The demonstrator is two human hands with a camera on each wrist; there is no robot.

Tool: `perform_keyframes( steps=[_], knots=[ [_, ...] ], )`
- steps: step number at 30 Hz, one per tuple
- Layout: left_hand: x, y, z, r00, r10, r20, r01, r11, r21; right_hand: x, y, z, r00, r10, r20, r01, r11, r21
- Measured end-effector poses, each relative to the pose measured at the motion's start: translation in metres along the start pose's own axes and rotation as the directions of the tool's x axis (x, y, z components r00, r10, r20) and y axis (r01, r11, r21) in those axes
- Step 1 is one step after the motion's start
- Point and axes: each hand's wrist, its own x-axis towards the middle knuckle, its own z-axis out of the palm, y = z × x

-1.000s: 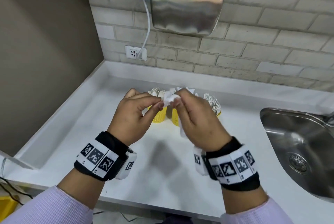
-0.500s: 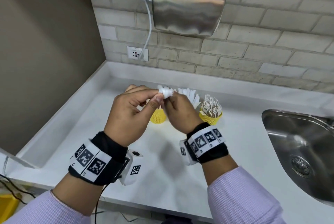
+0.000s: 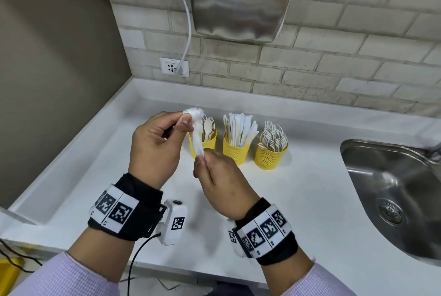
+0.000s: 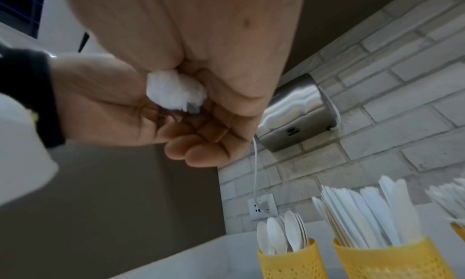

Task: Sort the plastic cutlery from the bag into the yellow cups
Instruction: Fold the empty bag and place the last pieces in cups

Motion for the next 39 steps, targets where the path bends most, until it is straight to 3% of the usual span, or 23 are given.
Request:
perform_keyframes(
  steps=[5, 11, 18, 21, 25, 32, 35, 39],
  knots=[
    [0.002, -0.009, 0.002, 1.0, 0.008, -0.025, -0.006, 0.999, 0.053, -0.007, -0.014, -0.017, 0.999, -0.038, 0.009, 0.039, 0.997, -0.063],
    [0.0, -0.017, 0.005, 0.999, 0.035, -0.02, -0.032, 0.989, 0.143, -0.003, -0.029, -0.046, 0.984, -0.172, -0.046, 0.155, 0.956, -0.251],
    [-0.007, -0.011, 0.005, 0.984, 0.113, 0.14, -0.148, 0.952, 0.267, 0.034, -0.031, -0.089, 0.93, -0.32, -0.18, 0.242, 0.902, -0.357],
    [-0.012, -0.003, 0.003, 0.964, 0.106, 0.242, -0.153, 0.97, 0.188, 0.052, -0.022, -0.101, 0.934, -0.307, -0.183, 0.227, 0.904, -0.362],
    [-0.017, 0.007, 0.001, 0.948, 0.071, 0.31, -0.067, 0.997, -0.026, 0.067, 0.0, -0.095, 0.954, -0.242, -0.179, 0.203, 0.957, -0.209],
    [-0.011, 0.017, -0.007, 0.968, 0.055, 0.244, 0.013, 0.963, -0.269, 0.046, 0.012, -0.041, 0.984, -0.047, -0.174, 0.061, 0.996, 0.071],
    [-0.007, 0.013, -0.008, 0.979, 0.018, 0.203, 0.04, 0.961, -0.275, 0.026, 0.001, -0.016, 0.978, 0.003, -0.21, 0.012, 0.997, 0.072],
    [-0.007, 0.005, -0.003, 0.987, -0.06, 0.151, 0.096, 0.966, -0.241, 0.005, -0.008, 0.004, 0.991, 0.017, -0.136, -0.013, 1.0, 0.027]
  ],
)
